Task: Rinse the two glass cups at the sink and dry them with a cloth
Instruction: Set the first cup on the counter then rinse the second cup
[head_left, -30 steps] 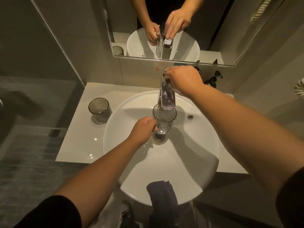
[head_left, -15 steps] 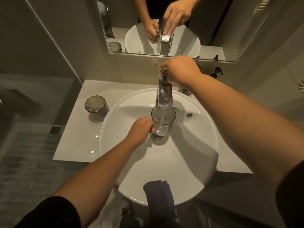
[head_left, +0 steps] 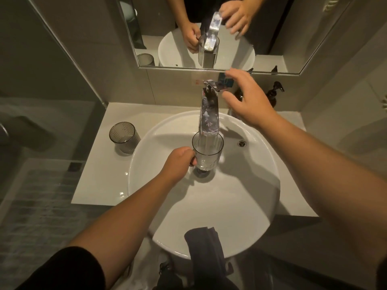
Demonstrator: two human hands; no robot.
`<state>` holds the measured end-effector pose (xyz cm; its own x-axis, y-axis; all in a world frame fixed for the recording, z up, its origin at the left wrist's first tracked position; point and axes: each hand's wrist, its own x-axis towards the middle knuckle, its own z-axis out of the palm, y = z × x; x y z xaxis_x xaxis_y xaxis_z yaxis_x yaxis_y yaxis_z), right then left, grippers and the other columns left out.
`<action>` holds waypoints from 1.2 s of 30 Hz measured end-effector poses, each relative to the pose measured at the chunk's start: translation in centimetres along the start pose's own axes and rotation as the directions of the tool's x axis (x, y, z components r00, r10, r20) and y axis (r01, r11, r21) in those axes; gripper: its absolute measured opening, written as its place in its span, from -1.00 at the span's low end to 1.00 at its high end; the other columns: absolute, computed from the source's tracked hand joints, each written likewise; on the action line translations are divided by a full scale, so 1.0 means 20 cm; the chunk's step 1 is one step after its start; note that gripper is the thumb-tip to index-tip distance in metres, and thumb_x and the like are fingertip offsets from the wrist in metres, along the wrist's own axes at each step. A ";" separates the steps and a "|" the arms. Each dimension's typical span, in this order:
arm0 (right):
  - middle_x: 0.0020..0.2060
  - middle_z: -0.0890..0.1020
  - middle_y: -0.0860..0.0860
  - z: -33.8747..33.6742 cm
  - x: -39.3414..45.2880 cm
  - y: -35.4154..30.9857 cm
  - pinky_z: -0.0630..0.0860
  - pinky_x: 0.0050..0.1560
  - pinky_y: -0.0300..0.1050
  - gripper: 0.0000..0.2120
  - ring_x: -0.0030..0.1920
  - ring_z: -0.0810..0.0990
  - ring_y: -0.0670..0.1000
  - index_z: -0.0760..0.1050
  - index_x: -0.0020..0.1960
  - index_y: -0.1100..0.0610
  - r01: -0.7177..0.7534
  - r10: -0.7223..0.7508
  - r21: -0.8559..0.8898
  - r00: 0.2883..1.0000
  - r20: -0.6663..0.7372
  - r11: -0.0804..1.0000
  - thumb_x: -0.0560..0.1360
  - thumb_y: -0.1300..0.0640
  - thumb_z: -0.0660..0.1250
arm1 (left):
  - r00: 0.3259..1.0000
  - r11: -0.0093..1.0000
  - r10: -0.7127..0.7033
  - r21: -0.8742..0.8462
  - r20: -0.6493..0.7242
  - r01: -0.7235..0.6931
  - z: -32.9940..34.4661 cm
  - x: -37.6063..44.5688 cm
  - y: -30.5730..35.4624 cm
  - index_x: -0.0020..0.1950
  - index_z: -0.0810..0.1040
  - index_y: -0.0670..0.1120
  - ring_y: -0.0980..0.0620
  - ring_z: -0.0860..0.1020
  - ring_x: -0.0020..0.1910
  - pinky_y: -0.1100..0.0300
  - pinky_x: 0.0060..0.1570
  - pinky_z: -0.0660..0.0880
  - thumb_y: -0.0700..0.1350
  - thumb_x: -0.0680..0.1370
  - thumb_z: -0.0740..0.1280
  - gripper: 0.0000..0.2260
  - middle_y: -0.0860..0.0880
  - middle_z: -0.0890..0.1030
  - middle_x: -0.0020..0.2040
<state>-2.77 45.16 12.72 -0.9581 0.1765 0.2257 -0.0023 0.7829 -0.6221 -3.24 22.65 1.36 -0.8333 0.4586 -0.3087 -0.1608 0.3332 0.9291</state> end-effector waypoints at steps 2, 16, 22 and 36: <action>0.44 0.36 0.00 0.04 -0.12 0.09 0.28 0.39 -0.10 -0.50 0.35 0.32 -0.14 0.29 0.47 0.07 -0.137 0.138 0.095 0.990 -0.007 0.986 0.57 -0.03 0.25 | 1.000 1.000 0.009 0.003 -0.003 -0.009 0.00 0.00 0.01 -0.43 0.46 -0.05 -0.01 0.45 -0.30 0.03 -0.08 0.45 -0.06 0.36 0.18 -0.81 -0.01 0.53 -0.39; 0.36 0.46 -0.08 0.45 -0.46 0.24 0.37 0.40 0.03 -0.16 0.40 0.40 -0.07 0.28 0.44 0.01 -0.563 0.252 0.447 0.773 0.582 0.695 0.26 -0.05 0.57 | 0.991 0.948 -0.129 -0.289 0.025 0.131 -0.01 0.02 0.06 -0.41 0.27 -0.07 -0.04 0.29 -0.43 0.08 -0.30 0.42 -0.22 0.50 0.11 -0.73 -0.01 0.28 -0.51; 0.23 0.59 0.21 0.54 -0.48 0.23 0.45 0.31 0.23 -0.38 0.26 0.56 0.23 0.42 0.36 0.22 -0.660 0.214 0.572 0.725 0.655 0.487 0.41 0.00 0.50 | 0.941 0.884 -0.324 -0.323 0.098 0.338 -0.03 0.02 0.09 -0.37 0.25 0.00 0.05 0.27 -0.49 0.18 -0.34 0.45 -0.16 0.57 0.11 -0.70 0.03 0.23 -0.49; 0.11 0.67 0.10 0.54 -0.51 0.18 0.56 0.13 0.11 -0.57 0.10 0.64 0.10 0.50 0.26 0.09 -0.731 0.326 0.618 0.682 0.655 0.289 0.46 -0.09 0.33 | 0.947 0.881 -0.319 -0.358 0.034 0.309 0.01 0.03 0.08 -0.24 0.43 -0.07 0.09 0.46 -0.39 0.27 -0.37 0.55 -0.10 0.64 0.19 -0.75 0.02 0.44 -0.37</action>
<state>3.99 39.78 0.04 -0.8416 -0.0153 -0.5398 0.5231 -0.2716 -0.8078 -4.04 23.62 2.70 -0.7199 0.3566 -0.5955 -0.5890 0.1401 0.7959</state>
